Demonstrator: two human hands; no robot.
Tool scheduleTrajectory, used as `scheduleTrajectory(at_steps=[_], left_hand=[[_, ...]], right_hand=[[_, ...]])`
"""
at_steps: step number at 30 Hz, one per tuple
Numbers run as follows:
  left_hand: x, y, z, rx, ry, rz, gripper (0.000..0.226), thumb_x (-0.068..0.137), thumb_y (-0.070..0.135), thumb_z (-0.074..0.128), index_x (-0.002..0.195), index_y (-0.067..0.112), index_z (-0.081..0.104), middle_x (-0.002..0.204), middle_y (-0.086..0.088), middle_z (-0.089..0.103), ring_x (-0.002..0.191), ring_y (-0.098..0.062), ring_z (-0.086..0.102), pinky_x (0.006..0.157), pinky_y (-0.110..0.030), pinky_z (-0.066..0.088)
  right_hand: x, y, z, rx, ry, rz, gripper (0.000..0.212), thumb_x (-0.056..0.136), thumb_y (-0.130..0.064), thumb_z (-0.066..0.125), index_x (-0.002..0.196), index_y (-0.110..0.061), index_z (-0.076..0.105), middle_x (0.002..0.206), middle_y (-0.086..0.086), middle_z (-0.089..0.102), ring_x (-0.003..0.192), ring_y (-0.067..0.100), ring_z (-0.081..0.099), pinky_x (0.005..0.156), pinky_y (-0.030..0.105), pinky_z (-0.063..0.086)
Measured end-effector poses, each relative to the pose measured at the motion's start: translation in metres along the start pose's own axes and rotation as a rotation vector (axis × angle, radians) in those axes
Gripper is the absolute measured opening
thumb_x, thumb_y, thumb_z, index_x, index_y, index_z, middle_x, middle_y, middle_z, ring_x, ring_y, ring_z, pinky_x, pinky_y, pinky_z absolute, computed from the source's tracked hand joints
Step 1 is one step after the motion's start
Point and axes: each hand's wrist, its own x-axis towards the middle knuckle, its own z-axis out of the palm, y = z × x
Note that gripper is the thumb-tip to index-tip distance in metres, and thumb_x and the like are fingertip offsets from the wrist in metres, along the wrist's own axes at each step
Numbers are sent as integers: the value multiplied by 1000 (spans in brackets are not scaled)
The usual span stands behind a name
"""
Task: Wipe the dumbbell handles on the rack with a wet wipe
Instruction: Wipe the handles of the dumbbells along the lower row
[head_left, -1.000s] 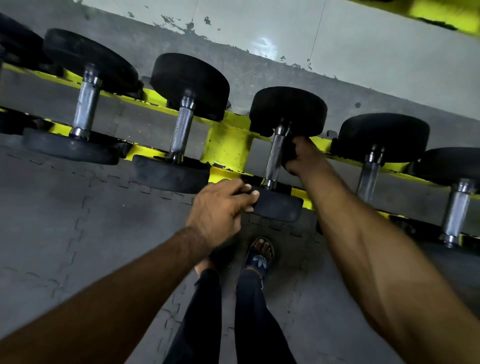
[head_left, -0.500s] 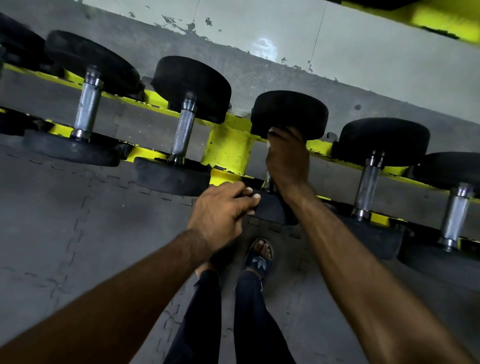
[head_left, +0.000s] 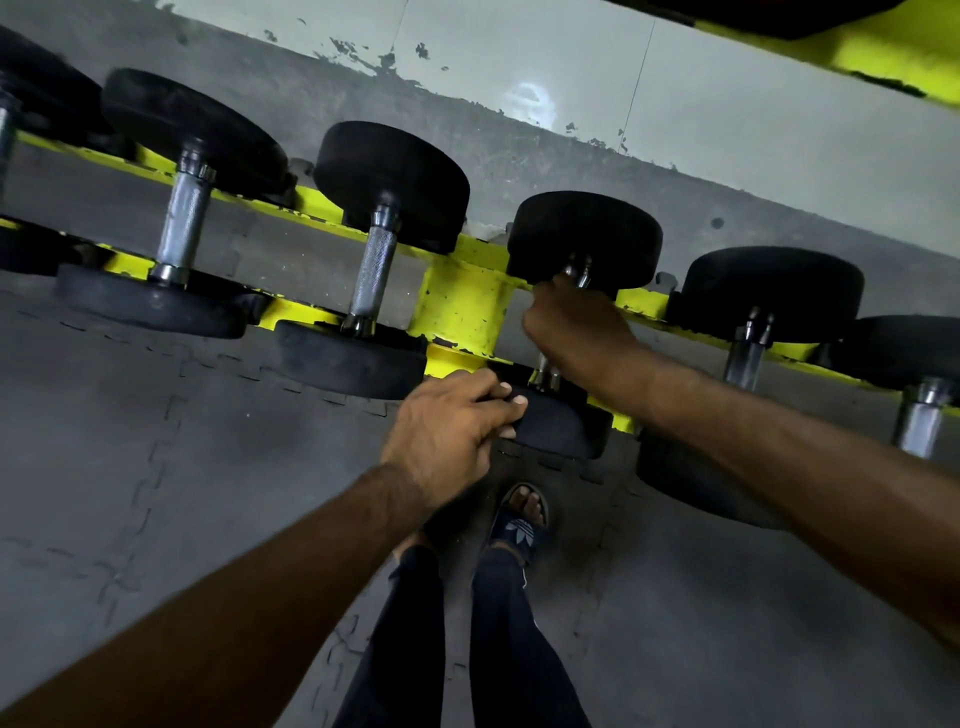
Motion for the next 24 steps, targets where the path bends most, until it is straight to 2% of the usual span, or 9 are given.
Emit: scheduleTrajectory(at_steps=[3,4,8,10,13,16,18,21,24], left_hand=[[-1,0,1,-4,-4,-5,20,84,21,72,104,22,75,93,-1,65,81,-28,64,68,-40,54],[-1,0,1,-3,-5,-8,20,84,21,72,104,22,75,94,-1,65,82,-27,64,68,-40,54],[-1,-1,0,1,-21,-13,20,85,22,72,105,22,75,94,0,64,83,-26,64,68,-42,54],[-1,-1,0,2,-25,-12,21,85,23,72,106,22,75,95,0,64,84,-26,64,68,-42,54],[-1,0,0,5,-29,-17,22,84,21,73,106,22,74,95,-1,64,84,-27,63,68,-42,53],[-1,0,1,2,-24,-17,22,84,20,75,106,22,75,95,0,64,84,-27,63,68,-42,53],[-1,-1,1,3,-21,-17,22,85,21,75,106,23,74,95,1,64,84,-26,63,68,-42,53],[-1,-1,2,13,-28,-20,23,84,20,75,107,22,74,96,0,64,85,-26,63,69,-42,53],[-2,-1,2,8,-23,-17,24,84,20,75,107,22,74,97,-1,65,85,-27,64,69,-41,54]], right_hand=[[3,11,-1,142,80,182,25,95,1,44,114,6,59,117,25,56,108,43,56,70,41,41],[3,10,-1,156,60,178,25,95,0,43,113,5,59,117,24,56,108,42,57,69,40,39],[-1,2,5,96,-85,-87,20,91,-3,52,108,-3,62,115,17,58,108,38,59,68,38,38],[7,7,3,70,-61,-80,19,91,-6,55,107,-5,65,112,16,63,107,39,62,72,39,45],[23,13,0,-35,61,-1,26,93,-5,47,109,-6,69,108,16,67,102,41,64,72,40,47],[24,11,0,-39,30,2,25,91,-6,52,110,-7,68,111,14,67,110,38,59,73,39,46],[16,6,4,-2,-3,-34,21,89,-13,62,108,-6,67,111,12,65,118,35,51,72,38,42],[5,4,10,132,80,-37,13,87,-12,66,98,-3,66,104,15,64,112,38,51,66,37,37],[5,7,19,359,210,147,7,86,-9,64,85,-2,64,96,16,64,98,37,60,64,33,36]])
